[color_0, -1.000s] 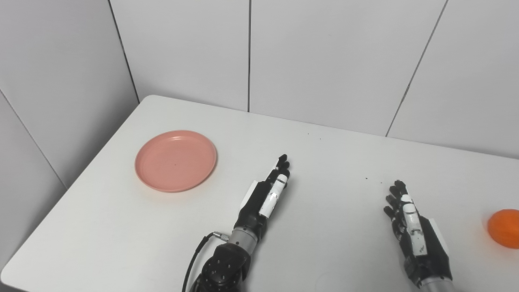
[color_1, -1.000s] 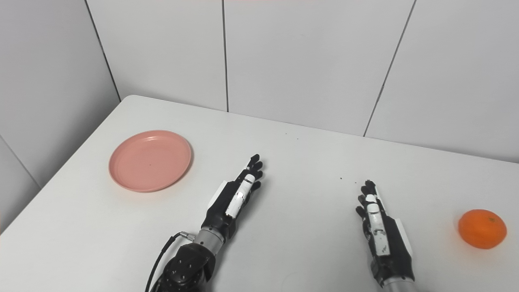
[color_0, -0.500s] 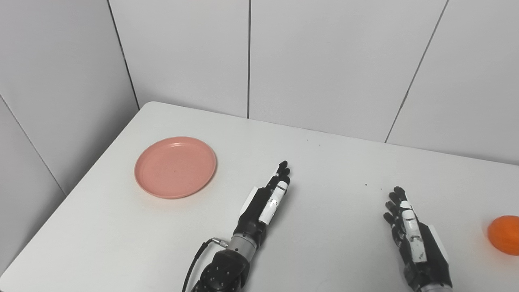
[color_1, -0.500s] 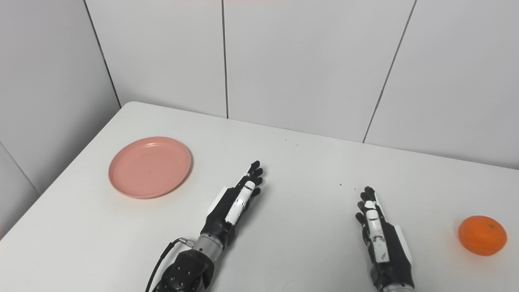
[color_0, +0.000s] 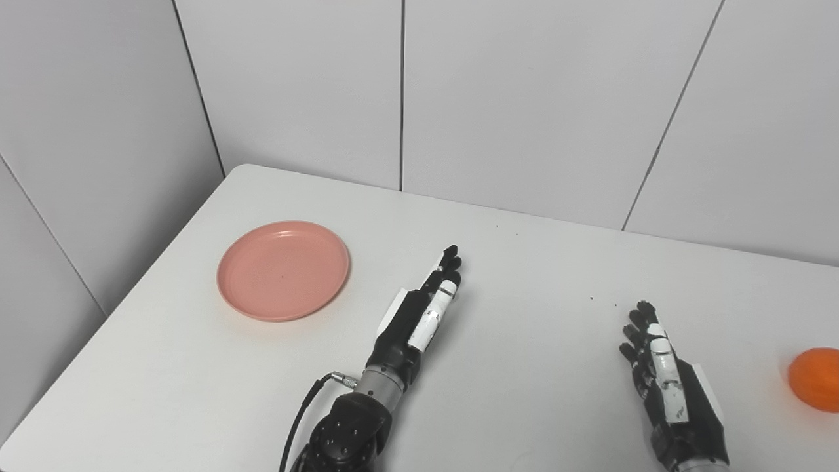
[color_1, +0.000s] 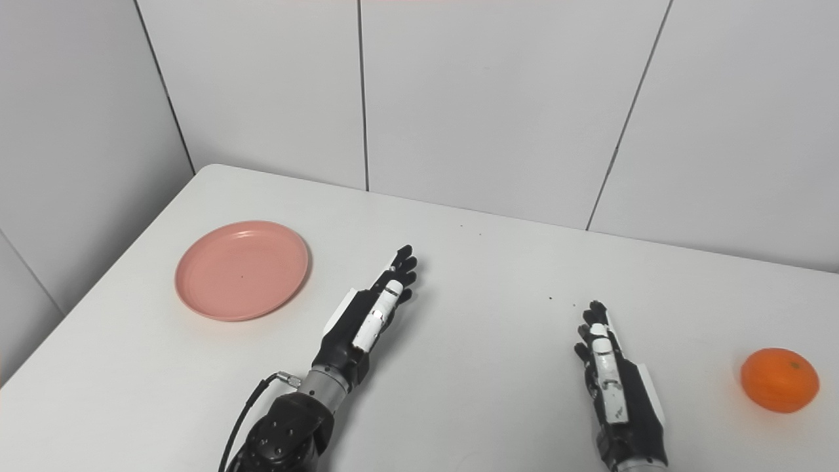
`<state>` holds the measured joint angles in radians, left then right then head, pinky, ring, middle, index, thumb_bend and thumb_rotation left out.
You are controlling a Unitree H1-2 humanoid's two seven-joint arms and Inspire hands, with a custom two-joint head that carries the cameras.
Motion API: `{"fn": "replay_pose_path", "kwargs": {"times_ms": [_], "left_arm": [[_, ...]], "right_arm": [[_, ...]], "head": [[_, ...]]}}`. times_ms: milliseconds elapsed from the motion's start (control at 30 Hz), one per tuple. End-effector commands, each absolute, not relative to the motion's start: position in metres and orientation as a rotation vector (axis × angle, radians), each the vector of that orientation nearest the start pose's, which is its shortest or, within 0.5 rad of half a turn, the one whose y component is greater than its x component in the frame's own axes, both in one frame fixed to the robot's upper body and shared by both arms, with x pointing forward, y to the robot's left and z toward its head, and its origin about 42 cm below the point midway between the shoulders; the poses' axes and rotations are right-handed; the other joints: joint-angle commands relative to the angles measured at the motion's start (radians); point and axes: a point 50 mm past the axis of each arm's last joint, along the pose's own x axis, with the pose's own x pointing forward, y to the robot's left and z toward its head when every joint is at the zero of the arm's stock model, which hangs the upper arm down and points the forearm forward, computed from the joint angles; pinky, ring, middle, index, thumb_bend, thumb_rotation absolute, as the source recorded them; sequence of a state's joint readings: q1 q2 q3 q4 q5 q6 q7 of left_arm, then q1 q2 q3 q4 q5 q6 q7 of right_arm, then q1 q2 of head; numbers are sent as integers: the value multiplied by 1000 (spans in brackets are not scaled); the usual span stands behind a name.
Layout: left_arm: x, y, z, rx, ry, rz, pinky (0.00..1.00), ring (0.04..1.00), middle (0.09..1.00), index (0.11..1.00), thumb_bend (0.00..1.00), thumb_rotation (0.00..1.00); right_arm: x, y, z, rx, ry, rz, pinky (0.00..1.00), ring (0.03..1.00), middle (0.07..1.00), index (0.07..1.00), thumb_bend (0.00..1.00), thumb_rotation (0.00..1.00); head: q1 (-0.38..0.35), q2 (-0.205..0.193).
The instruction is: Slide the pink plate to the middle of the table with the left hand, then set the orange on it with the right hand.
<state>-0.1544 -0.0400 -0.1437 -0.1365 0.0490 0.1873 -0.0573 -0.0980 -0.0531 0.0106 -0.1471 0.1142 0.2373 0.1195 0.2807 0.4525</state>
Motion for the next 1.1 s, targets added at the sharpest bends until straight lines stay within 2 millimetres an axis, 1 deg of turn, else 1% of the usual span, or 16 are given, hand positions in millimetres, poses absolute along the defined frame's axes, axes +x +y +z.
{"fn": "replay_pose_path", "kwargs": {"times_ms": [0,67,200,233,300,400,467,733,933,1067], "left_arm": [[327,140,194,43,-205,-264,957,980,996,979,354,1000],[327,142,199,62,-228,-268,951,980,994,974,363,1000],[327,147,209,102,-266,-263,947,979,994,976,425,1000],[327,149,213,101,-278,-257,947,979,994,976,427,1000],[327,152,219,96,-294,-246,943,977,988,971,397,1000],[328,155,223,90,-306,-239,944,976,989,970,400,1000],[328,159,230,92,-326,-228,951,973,988,971,394,1000],[334,184,258,106,-379,-174,979,978,997,985,406,1000],[338,206,274,110,-413,-121,998,980,997,983,423,1000],[340,221,281,116,-425,-82,985,967,983,970,449,1000]], "right_arm": [[317,-204,159,65,-48,188,1000,1000,1000,1000,220,1000],[317,-204,158,65,-46,189,1000,1000,1000,1000,215,1000],[316,-204,158,61,-50,193,1000,1000,1000,1000,215,1000],[316,-204,158,63,-45,192,1000,1000,1000,1000,215,1000],[316,-204,158,63,-39,191,1000,1000,1000,1000,214,1000],[316,-204,158,58,-38,191,1000,1000,1000,1000,212,1000],[317,-204,158,58,-40,186,1000,1000,1000,1000,206,1000],[316,-205,157,58,-38,189,1000,1000,1000,1000,212,1000],[316,-207,156,54,-39,189,1000,1000,1000,1000,210,1000],[317,-207,155,49,-36,191,1000,1000,1000,1000,210,1000]], "head": [[0,-1],[1,-2],[5,-4],[5,-6],[5,-8],[5,-9],[6,-9],[10,-12],[14,-15],[17,-15]]}}
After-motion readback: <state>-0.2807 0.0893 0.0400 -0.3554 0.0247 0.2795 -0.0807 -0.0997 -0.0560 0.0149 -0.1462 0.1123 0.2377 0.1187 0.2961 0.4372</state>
